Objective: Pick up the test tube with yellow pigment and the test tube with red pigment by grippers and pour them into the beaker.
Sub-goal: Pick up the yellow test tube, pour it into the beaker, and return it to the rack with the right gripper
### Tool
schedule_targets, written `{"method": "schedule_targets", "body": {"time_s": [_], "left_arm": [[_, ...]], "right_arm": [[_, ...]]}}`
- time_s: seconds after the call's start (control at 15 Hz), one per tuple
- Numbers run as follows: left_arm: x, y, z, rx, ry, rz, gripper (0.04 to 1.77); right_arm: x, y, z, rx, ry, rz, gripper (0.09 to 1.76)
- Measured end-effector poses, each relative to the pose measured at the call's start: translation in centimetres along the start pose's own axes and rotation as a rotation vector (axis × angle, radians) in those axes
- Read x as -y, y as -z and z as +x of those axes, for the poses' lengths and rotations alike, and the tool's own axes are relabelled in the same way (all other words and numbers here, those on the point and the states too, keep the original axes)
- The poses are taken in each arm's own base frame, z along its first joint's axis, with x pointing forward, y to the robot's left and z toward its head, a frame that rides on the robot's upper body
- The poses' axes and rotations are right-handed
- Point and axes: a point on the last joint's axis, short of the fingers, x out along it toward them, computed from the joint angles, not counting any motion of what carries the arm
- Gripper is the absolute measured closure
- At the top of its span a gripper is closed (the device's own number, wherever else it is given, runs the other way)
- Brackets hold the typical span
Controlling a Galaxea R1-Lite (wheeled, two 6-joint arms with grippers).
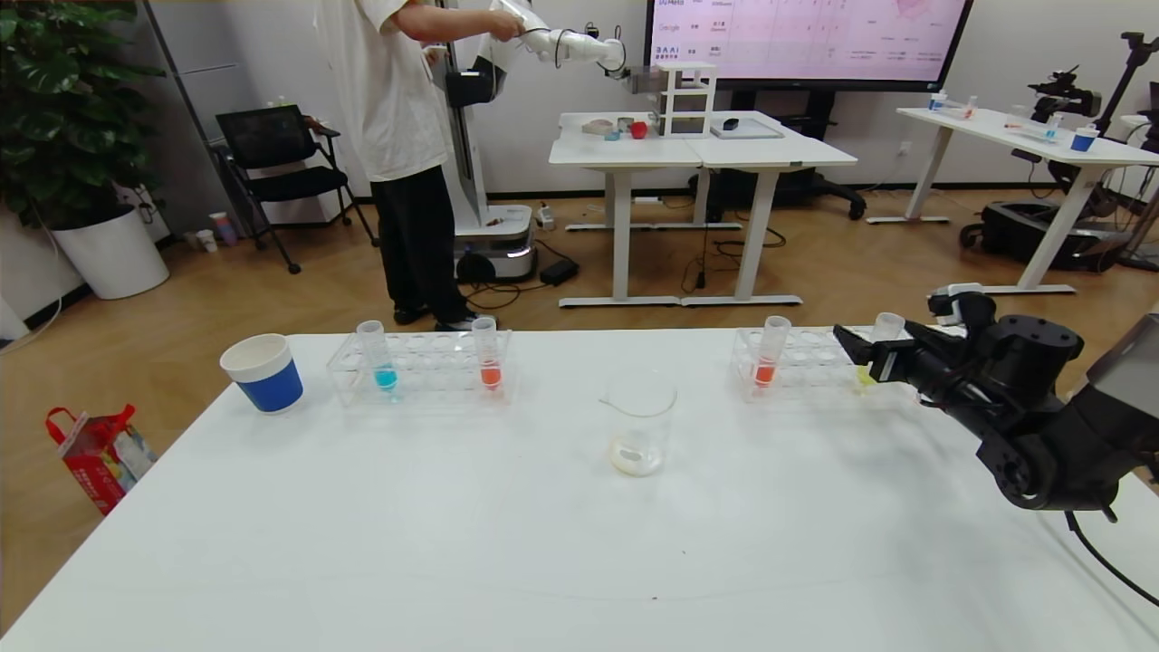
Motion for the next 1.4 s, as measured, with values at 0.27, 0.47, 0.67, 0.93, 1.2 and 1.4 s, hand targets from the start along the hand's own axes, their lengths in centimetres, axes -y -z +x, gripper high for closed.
{"method": "schedule_targets", "body": {"time_s": [0.27,0.47,0.67,0.93,1.2,1.4], "left_arm": [[0.0,0.0,0.0,0.0,0.0,0.0,0.06],[0.0,0.0,0.0,0.0,0.0,0.0,0.06],[0.0,0.0,0.0,0.0,-0.001,0.0,0.06],[0.0,0.0,0.0,0.0,0.0,0.0,0.06],[0.0,0.0,0.0,0.0,0.0,0.0,0.06],[0.0,0.0,0.0,0.0,0.0,0.0,0.06]], "right_arm": [[0.2,-0.5,0.9,0.033,-0.006,-0.007,0.14],[-0.1,-0.2,1.3,0.033,-0.014,-0.012,1.06],[-0.3,0.2,1.2,0.02,-0.019,-0.012,1.22],[-0.5,0.1,1.2,0.02,-0.019,-0.015,1.33],[-0.7,-1.4,0.8,0.033,-0.022,-0.019,1.32],[-1.0,-3.6,0.4,0.038,-0.027,-0.02,1.32]]}}
